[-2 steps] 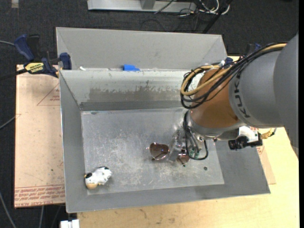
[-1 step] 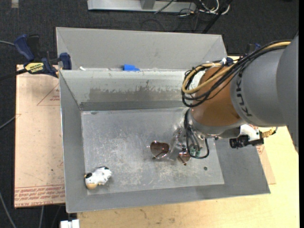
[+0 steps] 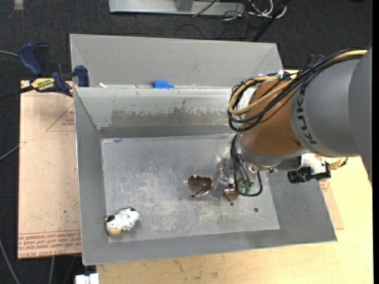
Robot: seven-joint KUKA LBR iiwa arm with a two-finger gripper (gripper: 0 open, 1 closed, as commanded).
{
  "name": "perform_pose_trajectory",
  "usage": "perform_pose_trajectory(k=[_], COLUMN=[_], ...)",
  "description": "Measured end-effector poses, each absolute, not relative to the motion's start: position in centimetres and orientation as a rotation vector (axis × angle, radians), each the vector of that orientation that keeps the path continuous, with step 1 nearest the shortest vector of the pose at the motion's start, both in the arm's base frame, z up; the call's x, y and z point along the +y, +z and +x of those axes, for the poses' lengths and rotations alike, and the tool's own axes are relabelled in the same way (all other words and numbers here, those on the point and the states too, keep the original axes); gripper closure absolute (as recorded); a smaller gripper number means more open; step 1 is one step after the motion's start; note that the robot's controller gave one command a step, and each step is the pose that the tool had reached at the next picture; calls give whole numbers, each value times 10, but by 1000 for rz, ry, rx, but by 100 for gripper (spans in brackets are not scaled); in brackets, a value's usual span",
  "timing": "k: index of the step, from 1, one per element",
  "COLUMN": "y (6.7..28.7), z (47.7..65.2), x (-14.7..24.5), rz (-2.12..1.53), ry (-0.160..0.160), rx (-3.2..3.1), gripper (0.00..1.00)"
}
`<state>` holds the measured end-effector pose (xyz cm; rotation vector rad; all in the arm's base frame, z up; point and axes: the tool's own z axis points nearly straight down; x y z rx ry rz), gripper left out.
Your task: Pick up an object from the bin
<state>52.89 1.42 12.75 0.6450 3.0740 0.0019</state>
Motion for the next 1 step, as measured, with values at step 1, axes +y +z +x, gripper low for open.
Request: perform_pose_trajectory(k=[1], y=[141], z=[528], x=[14], rz=[645], ry=[-1], rx=[3081], gripper=[100])
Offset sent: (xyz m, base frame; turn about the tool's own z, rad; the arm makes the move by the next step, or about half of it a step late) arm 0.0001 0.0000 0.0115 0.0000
